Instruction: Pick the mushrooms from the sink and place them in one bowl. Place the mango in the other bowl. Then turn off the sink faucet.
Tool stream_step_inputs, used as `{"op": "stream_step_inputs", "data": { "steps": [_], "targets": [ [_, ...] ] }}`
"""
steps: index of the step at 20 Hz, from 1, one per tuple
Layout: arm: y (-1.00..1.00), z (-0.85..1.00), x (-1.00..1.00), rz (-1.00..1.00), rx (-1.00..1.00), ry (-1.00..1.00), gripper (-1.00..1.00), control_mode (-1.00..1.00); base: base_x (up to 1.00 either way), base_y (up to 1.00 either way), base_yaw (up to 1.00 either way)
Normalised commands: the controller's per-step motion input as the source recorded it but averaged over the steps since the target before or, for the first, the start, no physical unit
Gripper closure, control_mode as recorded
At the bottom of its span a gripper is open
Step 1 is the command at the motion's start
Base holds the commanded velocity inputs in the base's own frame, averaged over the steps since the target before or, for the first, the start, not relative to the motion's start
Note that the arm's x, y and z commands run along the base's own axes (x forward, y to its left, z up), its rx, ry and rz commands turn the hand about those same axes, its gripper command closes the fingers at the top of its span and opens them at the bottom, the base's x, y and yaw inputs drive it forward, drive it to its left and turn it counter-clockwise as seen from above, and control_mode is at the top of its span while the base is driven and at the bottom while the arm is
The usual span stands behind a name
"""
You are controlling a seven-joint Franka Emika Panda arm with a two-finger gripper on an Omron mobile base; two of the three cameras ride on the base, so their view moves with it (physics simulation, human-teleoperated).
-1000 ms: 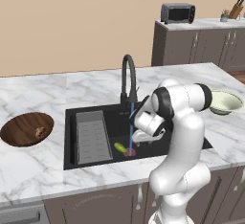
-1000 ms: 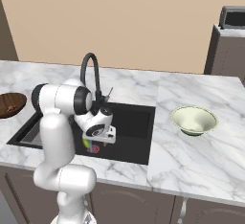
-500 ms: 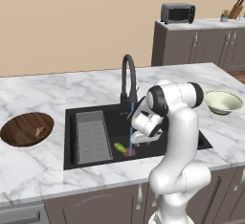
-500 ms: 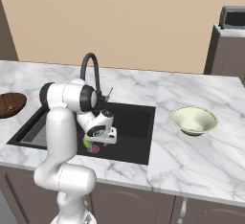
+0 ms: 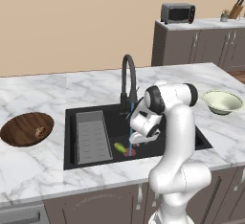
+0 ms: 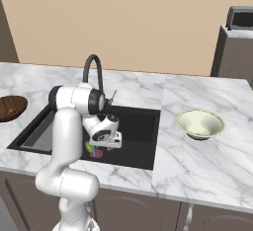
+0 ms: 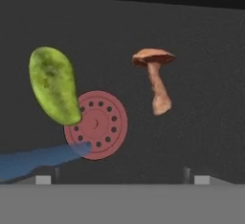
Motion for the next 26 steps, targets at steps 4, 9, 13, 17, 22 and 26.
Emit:
{"op": "stream_step_inputs", "data": {
  "steps": [4,9,13,17,22,26],
  "targets": [
    [0.0,-0.18,0.27,0.01,0.0,0.0,-1.0,-1.0,0.0,0.0,0.0],
    [0.0,-0.23,0.3,0.01,-0.01,0.0,-1.0,-1.0,0.0,0.0,0.0],
    [0.0,-0.26,0.31,0.0,-0.01,0.0,-1.0,-1.0,0.0,0.0,0.0],
    [0.0,-0.24,0.29,0.0,-0.01,0.0,-1.0,-1.0,0.0,0.0,0.0],
    [0.0,-0.2,0.27,0.0,-0.01,0.0,-1.0,-1.0,0.0,0.0,0.0],
    [0.02,-0.19,0.26,0.0,-0.02,0.0,-1.0,-1.0,0.0,0.0,0.0]
  ]
}}
